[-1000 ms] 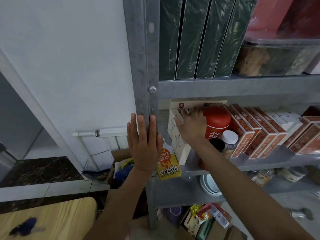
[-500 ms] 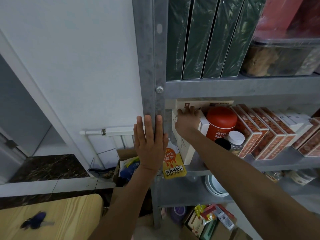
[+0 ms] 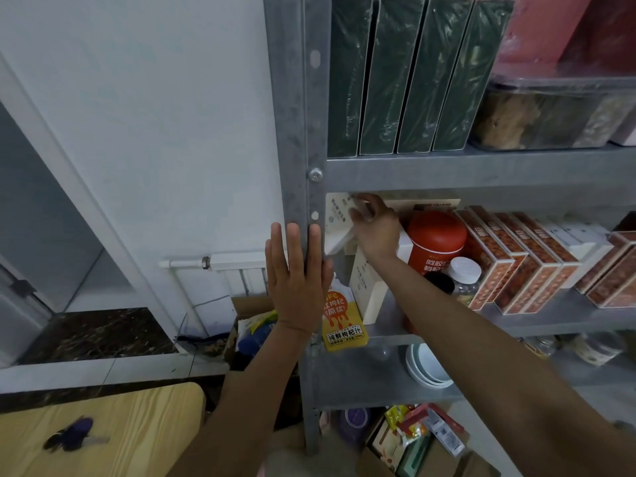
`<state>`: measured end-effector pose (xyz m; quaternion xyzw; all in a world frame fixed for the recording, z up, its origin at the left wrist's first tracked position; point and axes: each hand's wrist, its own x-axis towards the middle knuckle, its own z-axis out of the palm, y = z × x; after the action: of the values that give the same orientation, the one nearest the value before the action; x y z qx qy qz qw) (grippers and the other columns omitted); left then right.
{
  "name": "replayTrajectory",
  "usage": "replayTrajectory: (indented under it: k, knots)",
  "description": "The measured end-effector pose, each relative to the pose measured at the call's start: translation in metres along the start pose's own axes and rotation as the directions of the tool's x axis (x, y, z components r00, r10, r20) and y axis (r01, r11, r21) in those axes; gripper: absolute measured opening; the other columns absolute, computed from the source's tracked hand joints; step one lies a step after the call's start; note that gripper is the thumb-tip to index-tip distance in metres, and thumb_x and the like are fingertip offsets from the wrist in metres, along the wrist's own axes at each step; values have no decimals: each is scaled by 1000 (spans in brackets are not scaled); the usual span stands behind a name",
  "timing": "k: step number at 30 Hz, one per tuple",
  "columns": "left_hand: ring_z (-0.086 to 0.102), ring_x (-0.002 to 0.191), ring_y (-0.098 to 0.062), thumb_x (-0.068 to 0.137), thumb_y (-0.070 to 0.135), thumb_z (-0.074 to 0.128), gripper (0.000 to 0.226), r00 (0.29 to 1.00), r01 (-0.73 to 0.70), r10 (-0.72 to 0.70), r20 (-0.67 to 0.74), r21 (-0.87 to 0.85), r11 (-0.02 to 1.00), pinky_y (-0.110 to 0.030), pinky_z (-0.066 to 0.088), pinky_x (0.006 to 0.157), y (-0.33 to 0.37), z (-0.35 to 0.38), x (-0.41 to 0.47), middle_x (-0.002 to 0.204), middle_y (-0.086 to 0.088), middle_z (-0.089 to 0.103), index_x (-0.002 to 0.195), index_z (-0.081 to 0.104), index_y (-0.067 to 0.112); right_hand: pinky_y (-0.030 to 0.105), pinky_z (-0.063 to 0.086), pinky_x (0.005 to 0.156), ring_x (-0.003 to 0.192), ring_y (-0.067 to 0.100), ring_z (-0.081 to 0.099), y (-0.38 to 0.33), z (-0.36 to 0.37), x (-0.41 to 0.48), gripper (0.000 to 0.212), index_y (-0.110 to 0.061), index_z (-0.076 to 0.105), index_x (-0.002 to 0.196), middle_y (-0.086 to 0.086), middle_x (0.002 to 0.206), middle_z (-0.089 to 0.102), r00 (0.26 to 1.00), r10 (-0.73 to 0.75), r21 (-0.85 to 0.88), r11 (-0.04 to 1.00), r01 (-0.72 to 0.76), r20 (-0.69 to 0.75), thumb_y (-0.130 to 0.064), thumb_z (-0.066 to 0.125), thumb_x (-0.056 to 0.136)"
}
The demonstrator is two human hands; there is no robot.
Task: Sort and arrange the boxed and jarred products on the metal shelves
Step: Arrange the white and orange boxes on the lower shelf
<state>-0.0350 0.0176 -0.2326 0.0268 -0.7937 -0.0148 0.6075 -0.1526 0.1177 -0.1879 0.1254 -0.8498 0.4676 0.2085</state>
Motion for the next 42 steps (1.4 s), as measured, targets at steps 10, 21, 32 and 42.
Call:
replayTrajectory:
  k: [10, 21, 32, 42]
  knots:
    - [18, 142, -40, 101, 52, 23, 65, 945, 179, -190, 267, 64, 982, -43, 14, 121, 24, -26, -2, 152, -21, 18, 151, 20, 10, 17, 41, 59, 59, -6, 57, 10, -79, -35, 25, -20, 64, 74, -11, 69, 64, 985, 175, 378, 911, -162, 1, -18, 57, 97]
    - [20, 144, -19, 75, 74, 48, 100, 545, 686, -160, 823, -327, 650, -45, 30, 113, 110, -73, -23, 162, 1, 11, 153, -2, 37, 29, 31, 57, 58, 19, 46, 16, -125, -82, 37, 5, 61, 70, 26, 65, 57, 971, 233, 334, 920, -204, -49, -22, 58, 96]
    - [49, 125, -19, 68, 36, 80, 81, 204, 957, -69, 977, -184, 225, -34, 53, 93, 107, -88, -7, 141, 1, 49, 138, 39, 39, 25, 49, 71, 83, 14, 68, 20, -151, -92, 45, -23, 72, 95, -1, 91, 73, 854, 308, 376, 798, -472, 418, -62, 53, 87]
    - [65, 113, -26, 73, 52, 68, 81, -16, 868, 143, 990, 85, -490, -33, 57, 86, 91, -93, -12, 122, -11, 68, 140, 46, 13, 15, 44, 52, 60, 2, 63, 34, -157, -94, 25, -21, 71, 79, -11, 66, 68, 840, 406, 344, 780, -523, 359, -45, 69, 84]
